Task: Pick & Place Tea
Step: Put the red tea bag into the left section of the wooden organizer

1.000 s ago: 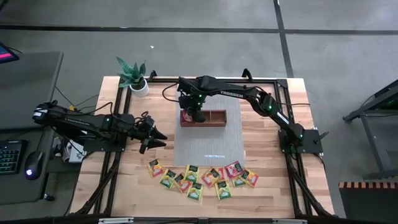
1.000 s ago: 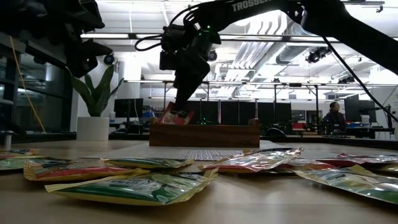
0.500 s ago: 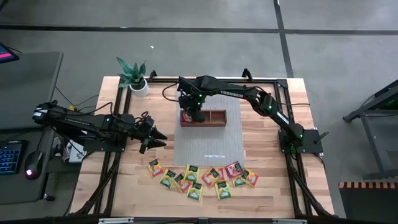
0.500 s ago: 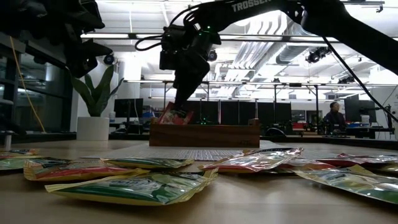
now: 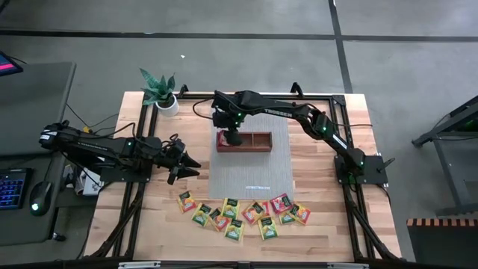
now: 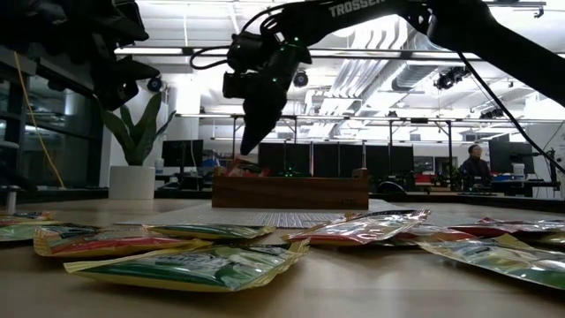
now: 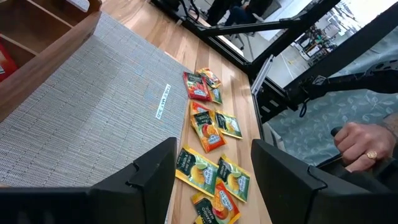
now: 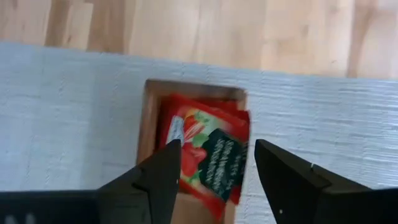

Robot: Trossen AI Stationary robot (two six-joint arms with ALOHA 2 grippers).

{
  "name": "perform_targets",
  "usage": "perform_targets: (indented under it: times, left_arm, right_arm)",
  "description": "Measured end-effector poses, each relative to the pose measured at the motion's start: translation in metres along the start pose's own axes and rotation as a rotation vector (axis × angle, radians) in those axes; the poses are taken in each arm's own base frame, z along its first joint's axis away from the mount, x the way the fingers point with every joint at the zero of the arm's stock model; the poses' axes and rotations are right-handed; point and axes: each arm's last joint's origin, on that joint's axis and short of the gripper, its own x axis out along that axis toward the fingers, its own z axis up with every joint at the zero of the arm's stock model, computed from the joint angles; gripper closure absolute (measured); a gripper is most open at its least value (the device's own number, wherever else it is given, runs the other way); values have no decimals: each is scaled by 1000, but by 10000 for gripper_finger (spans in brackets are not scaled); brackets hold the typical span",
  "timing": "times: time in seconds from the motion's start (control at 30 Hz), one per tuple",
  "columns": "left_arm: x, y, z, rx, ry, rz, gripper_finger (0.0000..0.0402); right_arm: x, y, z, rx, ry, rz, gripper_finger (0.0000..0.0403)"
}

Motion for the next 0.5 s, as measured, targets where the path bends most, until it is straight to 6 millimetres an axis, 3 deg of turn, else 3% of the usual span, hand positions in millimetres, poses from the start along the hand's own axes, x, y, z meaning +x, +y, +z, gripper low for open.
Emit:
perform_targets:
  times: [0.3,0.5]
  left_arm:
    - [0,0,0,0,10,-13,197]
    - [0,0,0,0,11,-13,197]
  right_arm:
    - [-3,-2,2,48,-9,-68,194]
    - [-21,2,4,117,-31,-42,194]
